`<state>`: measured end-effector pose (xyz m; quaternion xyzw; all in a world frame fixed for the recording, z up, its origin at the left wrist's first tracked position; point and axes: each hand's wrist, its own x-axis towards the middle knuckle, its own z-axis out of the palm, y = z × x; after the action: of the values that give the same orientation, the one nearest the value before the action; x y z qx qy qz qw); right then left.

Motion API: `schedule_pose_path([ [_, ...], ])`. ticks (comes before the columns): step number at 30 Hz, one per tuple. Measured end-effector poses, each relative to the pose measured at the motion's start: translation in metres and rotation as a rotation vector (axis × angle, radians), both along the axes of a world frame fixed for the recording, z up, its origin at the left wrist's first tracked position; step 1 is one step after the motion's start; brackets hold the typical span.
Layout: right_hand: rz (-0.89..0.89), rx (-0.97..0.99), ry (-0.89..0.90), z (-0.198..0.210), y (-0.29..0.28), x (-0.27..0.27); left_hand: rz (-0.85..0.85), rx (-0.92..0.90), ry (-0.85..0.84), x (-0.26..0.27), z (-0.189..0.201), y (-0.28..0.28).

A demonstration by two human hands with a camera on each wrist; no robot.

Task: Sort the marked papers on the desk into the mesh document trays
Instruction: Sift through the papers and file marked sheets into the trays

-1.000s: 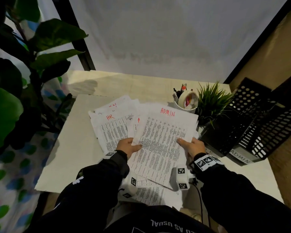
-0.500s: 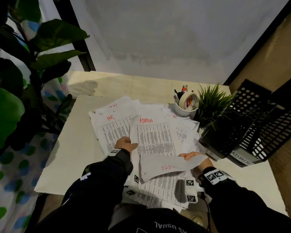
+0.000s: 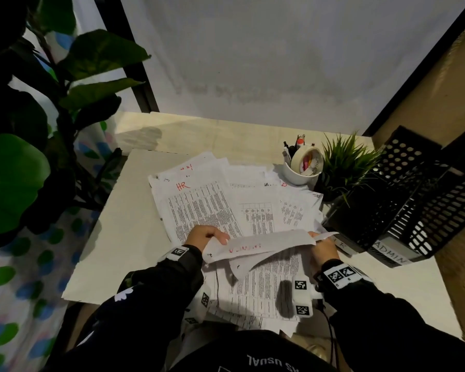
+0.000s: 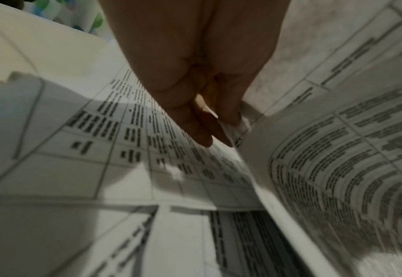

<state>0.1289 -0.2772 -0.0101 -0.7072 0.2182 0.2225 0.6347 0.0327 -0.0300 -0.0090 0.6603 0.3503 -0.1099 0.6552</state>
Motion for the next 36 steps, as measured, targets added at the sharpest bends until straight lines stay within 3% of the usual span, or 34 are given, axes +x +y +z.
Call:
schedule_pose_path([
  [3,0.030,-0.010,0.034,-0.002,0.006,-0.004,-0.023,0.071,-0.014,0.000,0.003,-0.005],
  [8,0.020,0.146,0.067,0.005,0.017,-0.006,0.076,0.187,-0.067,0.006,0.012,-0.010],
  [13,-0.005,0.262,0.038,0.014,0.024,-0.003,0.054,-0.004,-0.097,0.010,0.031,-0.020],
  [17,0.031,0.181,-0.199,0.050,0.023,0.005,0.109,-0.055,-0.257,0.017,0.044,-0.026],
  [20,0.050,0.209,-0.338,0.067,0.013,0.006,0.073,0.102,-0.342,0.022,0.062,-0.031],
  [22,0.071,0.202,-0.346,0.065,0.007,0.002,0.062,0.077,-0.322,0.022,0.062,-0.036],
  [25,0.096,0.126,-0.286,0.059,0.005,-0.017,0.040,0.079,-0.143,0.017,0.055,-0.051],
  [27,0.106,0.122,-0.263,0.056,0.001,-0.022,-0.043,0.132,-0.148,0.018,0.061,-0.061],
  [31,-0.028,0.139,-0.319,0.081,-0.038,-0.004,-0.364,0.375,-0.240,0.050,0.092,-0.076],
  [34,-0.068,-0.028,-0.514,0.112,-0.081,0.014,-0.474,0.428,-0.347,0.078,0.129,-0.105],
  [36,-0.236,-0.054,-0.621,0.123,-0.116,0.025,-0.523,0.425,-0.443,0.094,0.159,-0.132],
])
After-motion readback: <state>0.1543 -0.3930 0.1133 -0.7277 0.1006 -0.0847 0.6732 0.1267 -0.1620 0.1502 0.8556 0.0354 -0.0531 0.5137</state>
